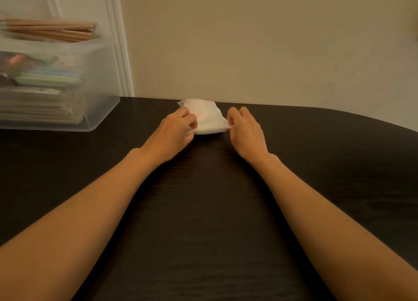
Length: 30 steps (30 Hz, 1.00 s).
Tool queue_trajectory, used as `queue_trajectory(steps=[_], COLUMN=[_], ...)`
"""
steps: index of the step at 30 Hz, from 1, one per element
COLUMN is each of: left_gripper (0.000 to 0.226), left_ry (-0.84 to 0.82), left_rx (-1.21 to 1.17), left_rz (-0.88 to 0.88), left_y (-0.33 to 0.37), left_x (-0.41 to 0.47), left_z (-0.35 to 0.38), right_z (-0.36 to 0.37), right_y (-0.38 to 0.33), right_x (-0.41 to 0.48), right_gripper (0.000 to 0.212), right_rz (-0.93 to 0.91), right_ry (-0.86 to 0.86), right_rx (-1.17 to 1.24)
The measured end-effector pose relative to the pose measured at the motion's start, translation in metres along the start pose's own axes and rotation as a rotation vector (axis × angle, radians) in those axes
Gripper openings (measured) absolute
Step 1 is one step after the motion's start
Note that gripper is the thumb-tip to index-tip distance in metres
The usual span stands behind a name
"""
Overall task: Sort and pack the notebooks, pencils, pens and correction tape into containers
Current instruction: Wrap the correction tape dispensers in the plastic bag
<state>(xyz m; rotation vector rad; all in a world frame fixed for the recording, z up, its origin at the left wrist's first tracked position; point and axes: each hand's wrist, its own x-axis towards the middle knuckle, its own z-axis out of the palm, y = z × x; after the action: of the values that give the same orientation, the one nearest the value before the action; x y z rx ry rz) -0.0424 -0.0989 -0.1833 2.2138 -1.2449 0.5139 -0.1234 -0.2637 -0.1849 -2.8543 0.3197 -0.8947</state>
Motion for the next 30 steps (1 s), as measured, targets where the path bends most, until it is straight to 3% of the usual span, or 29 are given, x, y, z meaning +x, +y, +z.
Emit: queue_trajectory(steps=[5,9,11,15,16,18,20,23,24,27,30], left_gripper=[0.007,0.016,0.02,0.009,0.004,0.016,0.007,0.023,0.026,0.032,0.045], left_ry=[0.006,0.005,0.01,0.003,0.015,0.045,0.043,0.061,0.131,0.278,0.086], left_rx=[0.178,0.252,0.241,0.235,0.229,0.23,0.225,0.121,0.066,-0.037,-0.199], left_rz=[0.299,0.511,0.592,0.727,0.754,0.78,0.808,0.638,0.526,0.005,-0.574], left_y=[0.013,0.03,0.037,0.045,0.046,0.048,0.048,0.044,0.043,0.044,0.035], left_x=[0.003,0.011,0.013,0.014,0.015,0.015,0.015,0.012,0.011,0.019,0.039], left_z=[0.01,0.02,0.024,0.03,0.031,0.032,0.032,0.033,0.033,0.024,0.012], right_z=[-0.005,-0.025,-0.034,-0.035,-0.034,-0.03,-0.024,-0.012,-0.01,-0.006,-0.003], right_y=[0.004,0.01,0.018,0.02,0.019,0.018,0.019,0.022,0.022,0.023,0.027], right_x=[0.001,-0.001,-0.002,-0.004,-0.002,0.001,0.004,0.007,0.007,0.009,0.012], right_gripper=[0.012,0.029,0.031,0.028,0.029,0.031,0.026,0.008,0.016,0.028,0.025], right_rz=[0.494,0.813,0.861,0.858,0.874,0.907,0.931,0.911,0.874,0.86,0.937], right_ry=[-0.011,-0.194,-0.26,-0.322,-0.313,-0.283,-0.243,-0.129,-0.078,0.041,0.068], right_rx=[0.336,0.968,1.201,1.187,1.141,1.111,1.109,0.941,0.857,0.826,0.996])
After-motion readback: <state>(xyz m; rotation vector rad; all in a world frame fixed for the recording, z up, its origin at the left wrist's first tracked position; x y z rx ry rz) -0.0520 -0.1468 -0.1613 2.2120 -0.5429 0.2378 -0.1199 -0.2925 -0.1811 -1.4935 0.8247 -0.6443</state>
